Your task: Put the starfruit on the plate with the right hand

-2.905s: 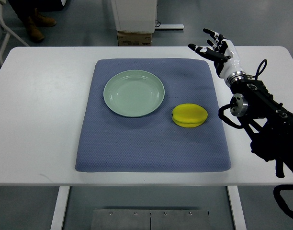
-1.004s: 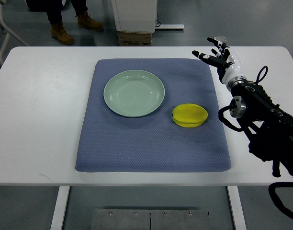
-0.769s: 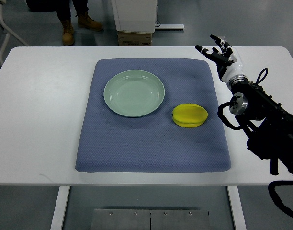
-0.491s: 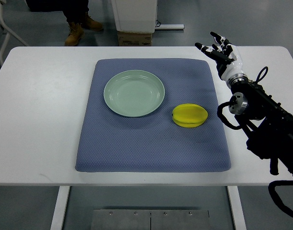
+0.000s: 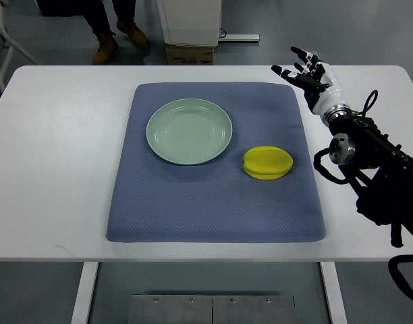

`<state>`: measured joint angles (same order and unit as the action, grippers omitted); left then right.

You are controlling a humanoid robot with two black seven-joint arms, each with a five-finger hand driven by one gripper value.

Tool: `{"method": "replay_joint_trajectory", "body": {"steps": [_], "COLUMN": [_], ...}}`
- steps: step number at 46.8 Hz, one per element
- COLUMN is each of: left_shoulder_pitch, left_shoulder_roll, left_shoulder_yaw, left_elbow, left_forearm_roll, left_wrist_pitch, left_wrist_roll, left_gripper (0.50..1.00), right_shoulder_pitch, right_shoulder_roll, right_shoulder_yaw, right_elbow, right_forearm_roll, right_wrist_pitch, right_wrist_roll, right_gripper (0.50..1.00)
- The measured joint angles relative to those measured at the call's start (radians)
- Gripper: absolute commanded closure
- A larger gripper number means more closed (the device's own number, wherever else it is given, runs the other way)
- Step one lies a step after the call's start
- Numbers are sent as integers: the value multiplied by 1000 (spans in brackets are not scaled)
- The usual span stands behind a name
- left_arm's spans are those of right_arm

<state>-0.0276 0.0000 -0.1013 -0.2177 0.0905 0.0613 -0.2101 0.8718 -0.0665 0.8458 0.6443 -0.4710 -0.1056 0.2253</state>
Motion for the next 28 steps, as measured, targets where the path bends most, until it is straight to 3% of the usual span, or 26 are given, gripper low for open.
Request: {"method": "replay_joint_trajectory", "body": {"steps": [6, 12, 28], "left_shoulder_pitch": [0, 0, 0], "left_shoulder_roll": [0, 0, 0], "left_shoulder_yaw": [0, 0, 0], "left_elbow": [0, 0, 0], "left_forearm_roll": [0, 0, 0], "left_wrist_pitch": [0, 0, 0], "left_wrist_roll": [0, 0, 0], "left_gripper": [500, 500, 500], "right_shoulder_pitch": [12, 22, 45], "right_shoulder_roll": [-24, -65, -209], "right_shoulder_yaw": [-46, -102, -228], "right_elbow": [6, 29, 125], "right_forearm_roll": [-2, -30, -130], "right_wrist_pitch": [0, 8, 115], "right_wrist_roll": [3, 1, 12], "right_gripper": [576, 507, 500]}}
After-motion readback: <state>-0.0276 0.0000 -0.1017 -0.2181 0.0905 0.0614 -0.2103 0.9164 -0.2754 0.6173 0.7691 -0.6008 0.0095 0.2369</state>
